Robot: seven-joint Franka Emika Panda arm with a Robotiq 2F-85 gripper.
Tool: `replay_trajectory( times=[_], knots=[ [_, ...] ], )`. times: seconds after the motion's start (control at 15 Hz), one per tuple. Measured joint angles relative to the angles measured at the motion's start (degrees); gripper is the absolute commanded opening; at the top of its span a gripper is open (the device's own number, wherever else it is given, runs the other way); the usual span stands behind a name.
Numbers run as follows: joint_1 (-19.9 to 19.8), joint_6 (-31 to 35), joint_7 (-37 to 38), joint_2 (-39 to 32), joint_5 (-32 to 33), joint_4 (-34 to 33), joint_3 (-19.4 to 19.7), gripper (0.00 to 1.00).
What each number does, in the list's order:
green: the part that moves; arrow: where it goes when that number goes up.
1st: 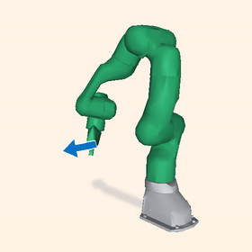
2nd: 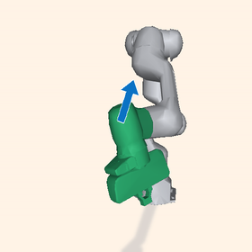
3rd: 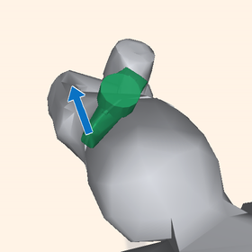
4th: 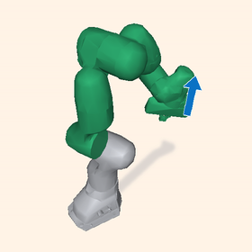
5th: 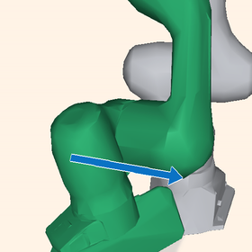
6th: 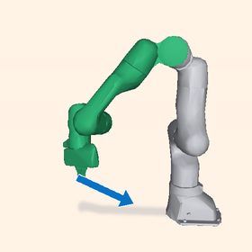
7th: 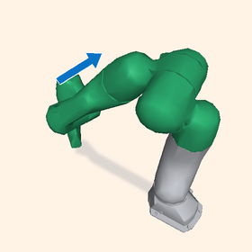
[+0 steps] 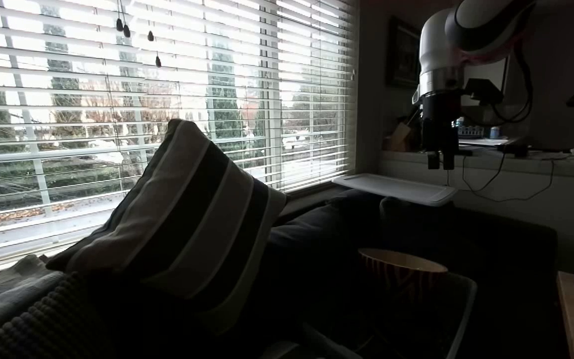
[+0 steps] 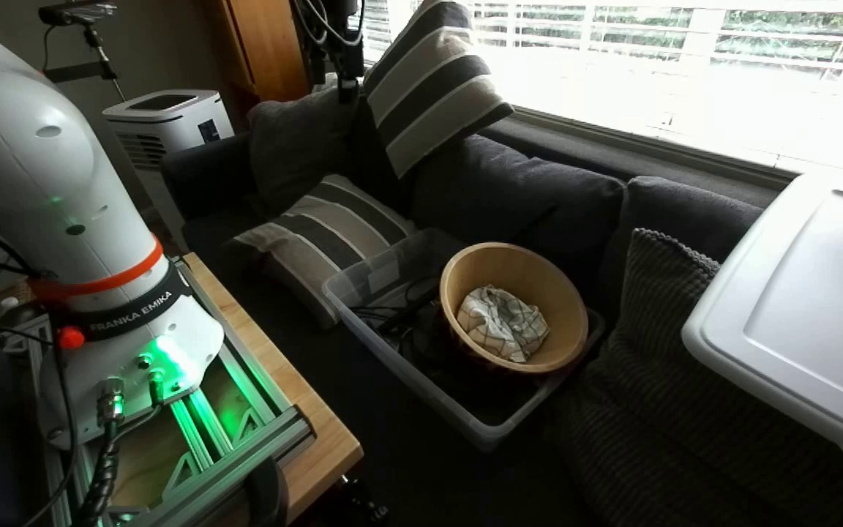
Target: Move the pillow at the top to the right
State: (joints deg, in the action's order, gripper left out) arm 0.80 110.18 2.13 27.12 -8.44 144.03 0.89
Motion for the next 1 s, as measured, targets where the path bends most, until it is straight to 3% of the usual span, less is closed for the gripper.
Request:
replay_trajectory(
  times=[0.4, 0.6, 1.0],
  knots=[
    [-0.01, 0.00, 0.00, 0.00, 0.00, 0.00, -0.01, 1.00],
    [0.99, 0.00, -6.30, -0.90, -0.03, -1.76, -0.01, 1.00],
    [3.59, 0.04, -21.67, -13.88, 1.78, -16.29, -0.05, 1.00]
  ],
)
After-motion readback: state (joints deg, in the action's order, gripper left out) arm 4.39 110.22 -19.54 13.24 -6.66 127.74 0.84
